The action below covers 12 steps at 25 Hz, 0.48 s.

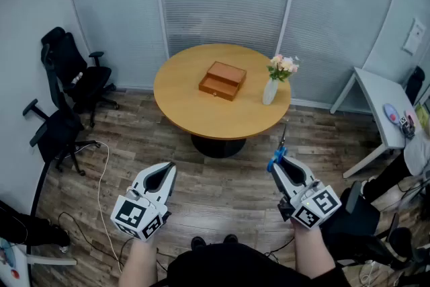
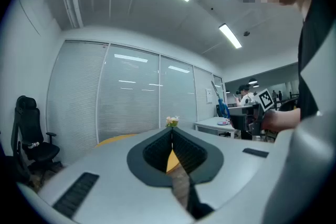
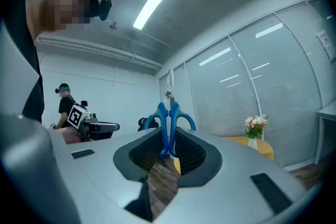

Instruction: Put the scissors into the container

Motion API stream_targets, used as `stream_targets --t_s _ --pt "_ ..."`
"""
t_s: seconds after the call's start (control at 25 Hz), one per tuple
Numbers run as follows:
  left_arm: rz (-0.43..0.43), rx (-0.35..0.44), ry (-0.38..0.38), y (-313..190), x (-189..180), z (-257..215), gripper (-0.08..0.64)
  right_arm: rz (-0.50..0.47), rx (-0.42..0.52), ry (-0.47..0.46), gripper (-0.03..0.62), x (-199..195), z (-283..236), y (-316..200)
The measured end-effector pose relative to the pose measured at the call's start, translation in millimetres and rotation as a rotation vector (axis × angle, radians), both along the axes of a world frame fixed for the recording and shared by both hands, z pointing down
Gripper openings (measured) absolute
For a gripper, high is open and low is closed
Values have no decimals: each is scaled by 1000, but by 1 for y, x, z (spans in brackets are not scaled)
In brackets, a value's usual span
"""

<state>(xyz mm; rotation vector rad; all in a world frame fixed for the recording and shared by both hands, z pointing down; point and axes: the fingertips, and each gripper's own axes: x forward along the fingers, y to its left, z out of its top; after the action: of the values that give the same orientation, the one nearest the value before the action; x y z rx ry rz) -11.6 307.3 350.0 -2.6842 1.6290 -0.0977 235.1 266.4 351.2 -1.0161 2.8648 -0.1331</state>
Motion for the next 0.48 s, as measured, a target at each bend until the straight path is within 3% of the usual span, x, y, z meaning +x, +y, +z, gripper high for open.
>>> stream_targets --t_s 0.48 --pt "23 -3 10 8 -29 2 14 11 -16 -4 92 -32 0 2"
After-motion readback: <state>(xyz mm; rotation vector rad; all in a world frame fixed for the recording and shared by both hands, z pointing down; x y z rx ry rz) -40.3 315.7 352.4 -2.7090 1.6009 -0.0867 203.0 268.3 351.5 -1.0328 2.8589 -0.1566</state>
